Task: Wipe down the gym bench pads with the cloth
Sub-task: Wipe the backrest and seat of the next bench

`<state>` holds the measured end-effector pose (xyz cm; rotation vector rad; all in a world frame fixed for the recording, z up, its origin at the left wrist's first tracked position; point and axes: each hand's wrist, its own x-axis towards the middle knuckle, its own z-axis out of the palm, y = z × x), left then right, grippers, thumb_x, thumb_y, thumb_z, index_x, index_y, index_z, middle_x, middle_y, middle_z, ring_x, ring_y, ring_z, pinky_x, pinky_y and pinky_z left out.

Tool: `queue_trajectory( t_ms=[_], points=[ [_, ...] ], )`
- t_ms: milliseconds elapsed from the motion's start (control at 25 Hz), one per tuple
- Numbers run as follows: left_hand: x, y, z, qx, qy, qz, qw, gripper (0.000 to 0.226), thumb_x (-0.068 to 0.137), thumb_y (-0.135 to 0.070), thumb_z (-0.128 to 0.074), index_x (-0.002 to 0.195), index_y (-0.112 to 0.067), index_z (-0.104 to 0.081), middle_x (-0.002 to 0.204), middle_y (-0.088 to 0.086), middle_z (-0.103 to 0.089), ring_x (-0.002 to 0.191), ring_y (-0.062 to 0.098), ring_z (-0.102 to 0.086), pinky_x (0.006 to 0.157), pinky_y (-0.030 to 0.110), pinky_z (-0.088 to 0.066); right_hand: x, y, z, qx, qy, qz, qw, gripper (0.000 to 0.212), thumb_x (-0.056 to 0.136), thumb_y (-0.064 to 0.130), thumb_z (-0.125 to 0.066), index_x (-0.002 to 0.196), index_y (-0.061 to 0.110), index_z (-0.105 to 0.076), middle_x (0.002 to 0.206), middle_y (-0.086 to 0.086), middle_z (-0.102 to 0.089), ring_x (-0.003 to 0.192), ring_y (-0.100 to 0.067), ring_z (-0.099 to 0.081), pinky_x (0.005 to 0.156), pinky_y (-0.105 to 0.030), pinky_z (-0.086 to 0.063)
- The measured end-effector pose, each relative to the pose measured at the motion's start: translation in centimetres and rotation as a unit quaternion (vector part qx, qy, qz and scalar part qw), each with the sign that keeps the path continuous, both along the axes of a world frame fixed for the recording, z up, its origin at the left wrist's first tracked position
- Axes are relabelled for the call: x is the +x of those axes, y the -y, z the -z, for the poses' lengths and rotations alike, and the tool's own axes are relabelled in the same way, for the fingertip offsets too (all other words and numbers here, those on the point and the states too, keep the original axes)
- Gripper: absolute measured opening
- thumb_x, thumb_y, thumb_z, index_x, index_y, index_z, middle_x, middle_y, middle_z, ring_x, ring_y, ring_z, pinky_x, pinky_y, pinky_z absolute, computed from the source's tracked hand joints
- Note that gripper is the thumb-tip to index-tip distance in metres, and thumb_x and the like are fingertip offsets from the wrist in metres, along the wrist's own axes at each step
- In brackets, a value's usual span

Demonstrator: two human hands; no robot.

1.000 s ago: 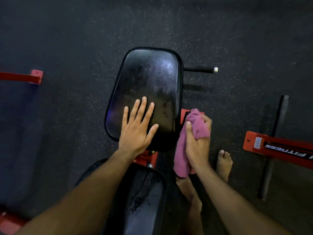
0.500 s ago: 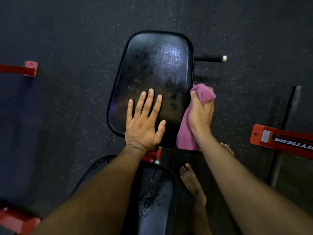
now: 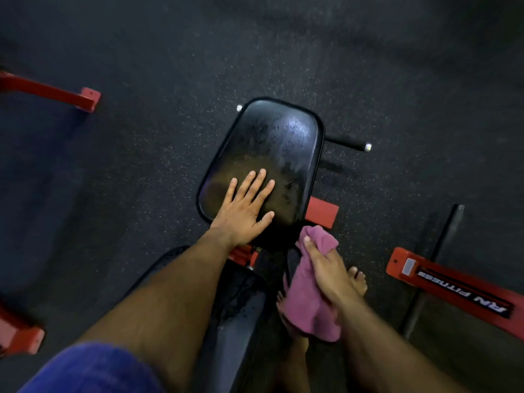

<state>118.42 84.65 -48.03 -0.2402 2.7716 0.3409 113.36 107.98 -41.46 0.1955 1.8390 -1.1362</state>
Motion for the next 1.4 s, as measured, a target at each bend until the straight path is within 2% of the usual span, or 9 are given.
queue_trajectory(
  t_ms=[80,160,400,600,880,1080,1200,1320,1400],
  points=[
    [-0.7,-0.2,-3.7,0.056,0.078,-0.025,0.995,0.08,0.101,-0.06,-0.042,0.166,-0.028,-0.01,0.175,0.002,0.008,0.161,0.021,0.002,0.128,0.055,-0.012,-2.0,-2.1,-4.3,-0.027,0.007,-0.008,1.0,0.043,0.092,0.066,-0.054,0.121,0.036,-0.064,0.125,0.014,-0.063,0.118,-0.006,-0.055,0.11,-0.018,-0.034],
    [0.0,-1.5,-8.0,0.097,0.088,-0.089,0.987,0.078,0.103,-0.057,-0.046,0.166,-0.027,-0.013,0.175,0.005,0.001,0.161,0.023,-0.009,0.127,0.054,-0.02,-3.4,-2.6,-9.2,-0.039,0.001,-0.03,0.999,0.037,0.092,0.066,-0.057,0.111,0.038,-0.069,0.118,0.004,-0.071,0.111,-0.014,-0.066,0.107,-0.044,-0.048],
    [9.1,-7.0,-23.8,0.161,0.054,-0.276,0.946,0.082,0.094,-0.07,-0.04,0.164,-0.032,-0.023,0.172,-0.003,-0.021,0.155,0.019,-0.029,0.125,0.045,-0.026,-4.4,-2.1,-25.3,-0.142,-0.143,-0.222,0.954,0.013,0.103,0.031,-0.059,0.099,0.04,-0.067,0.103,0.011,-0.069,0.094,0.012,-0.062,0.083,-0.007,-0.044],
    [18.0,-7.0,-32.6,0.171,0.02,-0.432,0.885,0.073,0.103,-0.054,-0.053,0.164,-0.038,-0.016,0.172,-0.01,-0.016,0.155,0.015,-0.027,0.119,0.037,-0.028,-1.4,2.8,-30.9,-0.226,-0.159,-0.341,0.899,0.013,0.098,0.038,-0.06,0.106,0.032,-0.068,0.107,0.009,-0.07,0.102,0.006,-0.064,0.087,-0.007,-0.044],
    [31.4,-7.9,-41.4,0.054,-0.06,-0.606,0.791,0.069,0.104,-0.053,-0.051,0.164,-0.031,-0.025,0.172,-0.006,-0.021,0.154,0.016,-0.029,0.126,0.041,-0.018,9.7,14.2,-36.6,-0.312,-0.136,-0.591,0.731,0.014,0.101,0.029,-0.061,0.11,0.038,-0.066,0.107,0.028,-0.065,0.104,0.009,-0.062,0.085,-0.004,-0.042],
    [41.0,-14.8,-46.6,-0.215,-0.153,-0.742,0.616,0.061,0.094,-0.054,-0.046,0.142,-0.02,-0.061,0.156,0.007,-0.051,0.139,0.027,-0.053,0.116,0.054,-0.041,21.2,18.4,-42.3,-0.38,-0.123,-0.74,0.542,0.03,0.096,0.035,-0.059,0.125,0.039,-0.065,0.125,0.02,-0.062,0.114,0.007,-0.061,0.097,-0.01,-0.043],
    [45.5,-18.6,-48.2,-0.359,-0.116,-0.774,0.509,0.056,0.095,-0.051,-0.051,0.14,-0.02,-0.063,0.156,0.008,-0.051,0.146,0.026,-0.046,0.12,0.059,-0.032,28.9,19.0,-44.8,-0.429,-0.104,-0.781,0.443,0.033,0.096,0.034,-0.06,0.127,0.041,-0.061,0.127,0.021,-0.06,0.117,0.006,-0.059,0.096,-0.005,-0.04],
    [49.5,-20.7,-46.5,-0.343,-0.059,-0.837,0.422,0.065,0.099,-0.057,-0.048,0.154,-0.021,-0.049,0.168,0.011,-0.033,0.155,0.028,-0.03,0.125,0.062,-0.015,36.0,20.2,-46.4,-0.47,-0.121,-0.802,0.348,0.033,0.099,0.029,-0.061,0.131,0.034,-0.06,0.132,0.018,-0.057,0.123,0.001,-0.057,0.101,-0.011,-0.041],
    [50.6,-21.3,-43.7,-0.312,0.005,-0.853,0.418,0.07,0.102,-0.058,-0.045,0.159,-0.019,-0.04,0.172,0.015,-0.017,0.16,0.03,-0.016,0.127,0.06,-0.004,40.2,21.2,-47.2,-0.482,-0.131,-0.809,0.31,0.035,0.099,0.03,-0.062,0.133,0.03,-0.058,0.131,0.018,-0.056,0.123,-0.001,-0.057,0.1,-0.015,-0.044]
  ],
)
